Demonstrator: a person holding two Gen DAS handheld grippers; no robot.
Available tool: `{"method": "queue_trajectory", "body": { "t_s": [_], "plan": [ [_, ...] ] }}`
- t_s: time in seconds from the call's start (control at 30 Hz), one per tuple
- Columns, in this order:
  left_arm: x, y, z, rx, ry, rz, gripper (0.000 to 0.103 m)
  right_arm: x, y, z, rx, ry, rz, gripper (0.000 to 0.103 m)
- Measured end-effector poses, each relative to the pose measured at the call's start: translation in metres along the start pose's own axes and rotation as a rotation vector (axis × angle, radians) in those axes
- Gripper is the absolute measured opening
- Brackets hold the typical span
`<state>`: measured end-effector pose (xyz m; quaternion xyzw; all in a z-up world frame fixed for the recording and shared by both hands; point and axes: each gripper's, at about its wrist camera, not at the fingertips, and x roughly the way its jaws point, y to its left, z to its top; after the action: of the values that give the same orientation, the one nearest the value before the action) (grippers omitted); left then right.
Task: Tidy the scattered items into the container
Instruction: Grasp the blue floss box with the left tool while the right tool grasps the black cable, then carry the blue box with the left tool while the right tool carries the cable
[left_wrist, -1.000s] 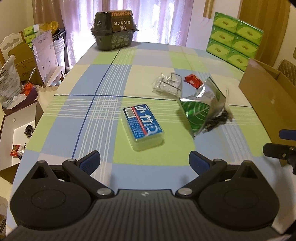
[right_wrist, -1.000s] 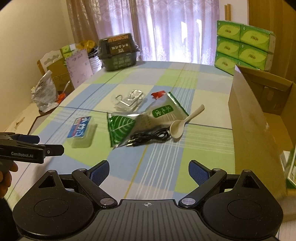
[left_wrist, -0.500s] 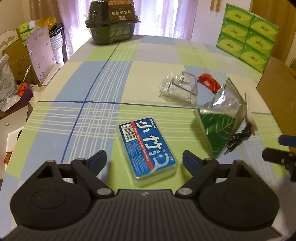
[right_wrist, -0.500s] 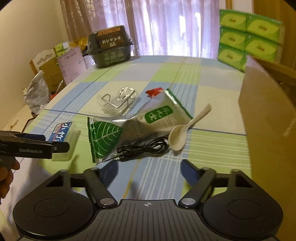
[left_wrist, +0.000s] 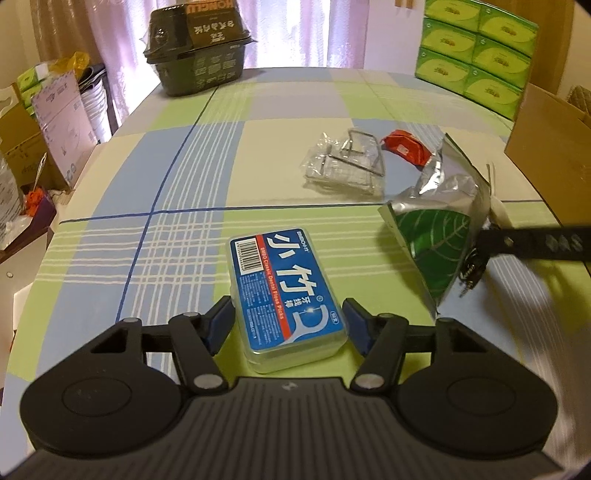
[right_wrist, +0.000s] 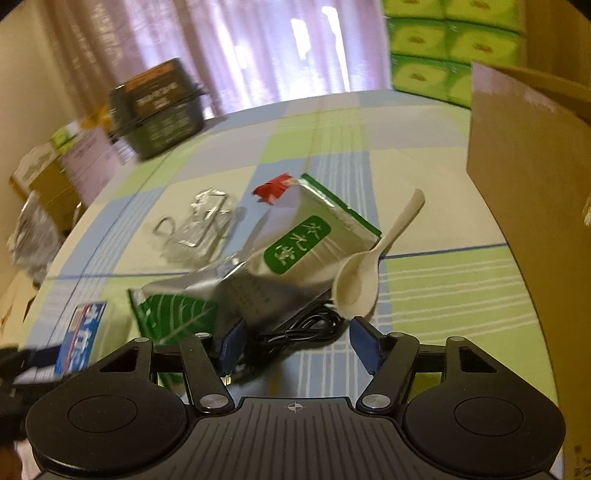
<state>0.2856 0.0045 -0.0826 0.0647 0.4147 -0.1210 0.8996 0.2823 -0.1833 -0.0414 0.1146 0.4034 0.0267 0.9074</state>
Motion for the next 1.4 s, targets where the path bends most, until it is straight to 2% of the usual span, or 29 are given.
{"method": "queue_trajectory", "body": {
  "t_s": [0.1,0.13,0.17,0.23,0.4,0.57,0.63,0.7,0.93,1.3,1.37,1.4],
  "plan": [
    [-0.002,-0.001,-0.002,0.003,-0.003,-0.015,0.059,0.003,0.005,-0.001,-0.031,0.001,-0.019,0.069],
    [-0.002,-0.001,-0.003,0.002,-0.003,-0.020,0.059,0.002,0.006,-0.002,-0.044,0.000,-0.020,0.066],
    [-0.003,-0.002,-0.004,0.001,-0.003,-0.025,0.059,0.001,0.006,-0.003,-0.052,-0.001,-0.007,0.057],
    [-0.004,-0.003,-0.006,0.003,-0.004,-0.032,0.059,-0.001,0.007,-0.004,-0.070,0.003,0.002,0.056],
    [-0.010,-0.006,-0.011,0.015,0.004,-0.047,0.059,-0.005,0.013,-0.006,-0.154,0.025,0.037,0.042],
    [-0.019,-0.013,-0.020,0.030,0.021,-0.074,0.060,-0.011,0.025,-0.020,-0.316,0.127,0.052,0.042],
    [-0.024,-0.016,-0.024,0.035,0.026,-0.083,0.060,-0.016,0.023,-0.031,-0.358,0.129,0.038,0.042],
    [-0.028,-0.018,-0.027,0.035,0.030,-0.094,0.060,-0.023,0.018,-0.039,-0.366,0.119,0.033,0.024],
    [-0.033,-0.022,-0.034,0.022,0.030,-0.088,0.060,-0.038,0.006,-0.047,-0.360,0.095,0.056,0.024],
    [-0.020,-0.018,-0.024,-0.004,0.039,-0.071,0.062,-0.021,0.011,-0.040,-0.368,0.065,0.067,0.025],
    [-0.020,-0.019,-0.024,0.003,0.039,-0.064,0.060,-0.019,0.012,-0.040,-0.372,0.054,0.068,0.025],
    [-0.021,-0.020,-0.025,0.010,0.039,-0.058,0.055,-0.019,0.012,-0.041,-0.374,0.048,0.069,0.025]
  ]
}}
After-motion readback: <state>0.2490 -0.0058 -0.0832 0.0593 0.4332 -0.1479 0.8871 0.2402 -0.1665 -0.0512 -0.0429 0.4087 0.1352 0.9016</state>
